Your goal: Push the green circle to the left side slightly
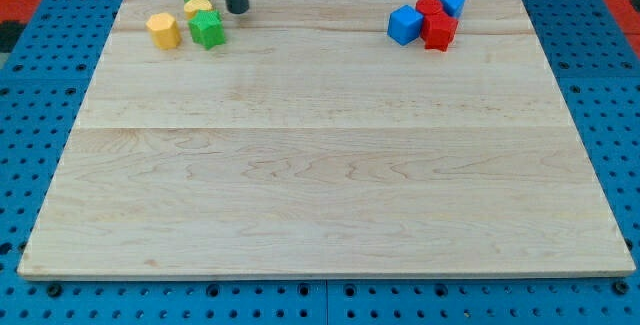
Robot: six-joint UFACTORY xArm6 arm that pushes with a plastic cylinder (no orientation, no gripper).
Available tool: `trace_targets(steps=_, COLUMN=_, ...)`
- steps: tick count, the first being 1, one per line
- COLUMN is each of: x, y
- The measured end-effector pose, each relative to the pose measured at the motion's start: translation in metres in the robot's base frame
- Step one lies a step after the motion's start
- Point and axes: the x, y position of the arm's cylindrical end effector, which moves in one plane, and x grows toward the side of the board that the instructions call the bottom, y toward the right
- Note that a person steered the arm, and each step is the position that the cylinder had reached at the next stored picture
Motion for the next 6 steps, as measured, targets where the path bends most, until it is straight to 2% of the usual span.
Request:
trace_targets(steps=1, x=-0.027, y=0.003)
trace_targets(steps=2, x=-0.027, y=-0.007)
trace_targets(steps=5, x=-0.025, y=-0.069)
trace_targets(steps=6, x=-0.004, y=-0.069)
